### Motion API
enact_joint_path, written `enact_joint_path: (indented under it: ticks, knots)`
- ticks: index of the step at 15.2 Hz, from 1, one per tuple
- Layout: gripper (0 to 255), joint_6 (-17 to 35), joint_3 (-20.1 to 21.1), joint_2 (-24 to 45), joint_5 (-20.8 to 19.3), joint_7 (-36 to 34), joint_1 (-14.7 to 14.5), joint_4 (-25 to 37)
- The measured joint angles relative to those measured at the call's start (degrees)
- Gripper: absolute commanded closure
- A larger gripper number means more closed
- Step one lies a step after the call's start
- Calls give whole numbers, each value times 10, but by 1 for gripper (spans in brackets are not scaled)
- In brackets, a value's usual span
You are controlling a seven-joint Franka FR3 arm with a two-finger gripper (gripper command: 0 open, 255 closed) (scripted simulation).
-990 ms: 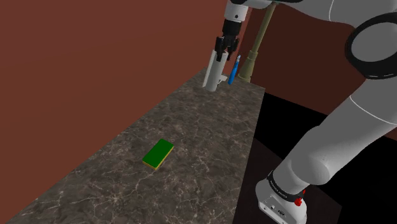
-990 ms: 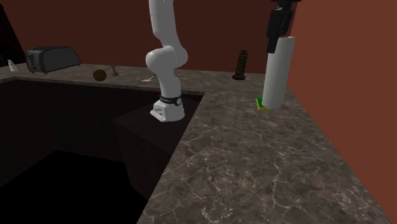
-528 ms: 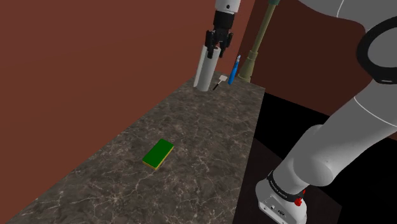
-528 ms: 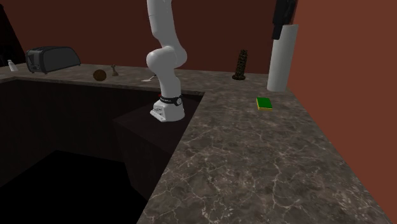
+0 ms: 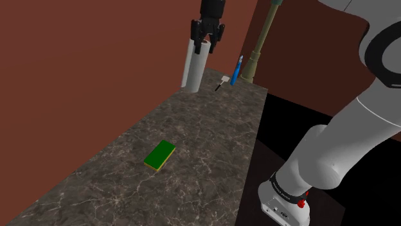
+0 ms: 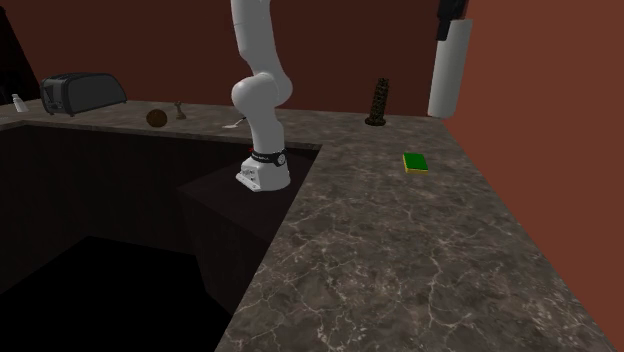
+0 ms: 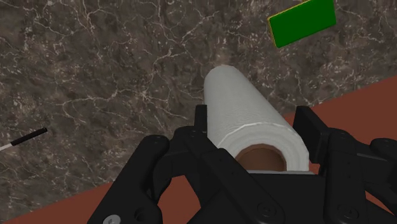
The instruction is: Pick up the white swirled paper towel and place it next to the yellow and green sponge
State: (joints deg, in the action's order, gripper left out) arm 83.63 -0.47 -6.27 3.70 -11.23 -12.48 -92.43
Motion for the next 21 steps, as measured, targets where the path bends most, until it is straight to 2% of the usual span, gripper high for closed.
enact_joint_path:
  ticks: [7, 10, 21]
  knots:
    - [255, -47, 47, 62, 5, -92, -41, 115]
    - [255, -40, 55, 58, 6, -108, -49, 105]
    - [255, 52, 56, 28, 8, -103, -49, -17]
